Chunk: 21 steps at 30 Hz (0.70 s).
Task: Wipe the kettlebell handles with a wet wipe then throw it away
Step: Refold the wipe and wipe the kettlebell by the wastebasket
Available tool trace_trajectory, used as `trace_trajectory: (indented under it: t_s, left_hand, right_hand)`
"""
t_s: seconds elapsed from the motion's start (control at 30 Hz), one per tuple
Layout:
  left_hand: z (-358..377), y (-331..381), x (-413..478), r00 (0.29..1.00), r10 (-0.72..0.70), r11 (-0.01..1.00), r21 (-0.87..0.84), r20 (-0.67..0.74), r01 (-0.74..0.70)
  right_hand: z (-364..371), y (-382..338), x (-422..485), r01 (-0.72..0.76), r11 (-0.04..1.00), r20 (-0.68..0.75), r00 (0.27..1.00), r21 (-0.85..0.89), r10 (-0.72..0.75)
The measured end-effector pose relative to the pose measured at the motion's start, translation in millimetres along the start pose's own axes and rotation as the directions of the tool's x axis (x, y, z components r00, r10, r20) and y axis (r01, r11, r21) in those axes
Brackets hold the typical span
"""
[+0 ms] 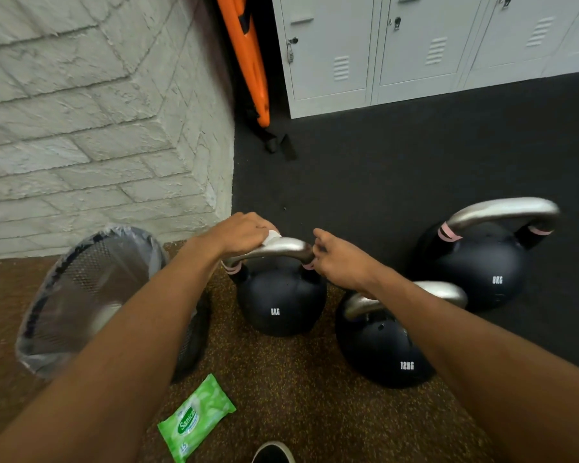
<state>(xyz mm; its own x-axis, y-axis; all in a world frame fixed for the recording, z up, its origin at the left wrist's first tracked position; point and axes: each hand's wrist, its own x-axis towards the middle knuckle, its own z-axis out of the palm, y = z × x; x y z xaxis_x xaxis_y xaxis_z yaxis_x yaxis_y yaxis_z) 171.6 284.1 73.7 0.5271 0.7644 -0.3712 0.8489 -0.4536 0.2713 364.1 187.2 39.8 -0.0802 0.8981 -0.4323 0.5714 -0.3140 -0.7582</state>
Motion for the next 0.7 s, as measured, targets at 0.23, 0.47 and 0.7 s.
trace_trajectory:
  t_s: [0.23, 0.47, 0.7]
  left_hand:
    - [12.6, 1.4, -6.9, 0.987, 0.007, 0.997, -0.074, -0.161, -0.020]
    - [16.4, 0.3, -31.2, 0.818, -0.275, 0.843, -0.536, -0.505, -0.047]
    - [9.8, 12.8, -45.0, 0.780, -0.530, 0.358, -0.921, -0.333, -0.150]
  right_hand:
    - [-1.0, -3.9, -1.6, 0.000, 1.000, 0.019, 1.000, -0.013, 0.000]
    - [-4.1, -23.3, -11.7, 0.083, 0.987, -0.077, 0.994, 0.140, -0.072]
    - [-1.6, -49.1, -15.9, 0.171, 0.963, -0.145, 0.979, 0.207, -0.143]
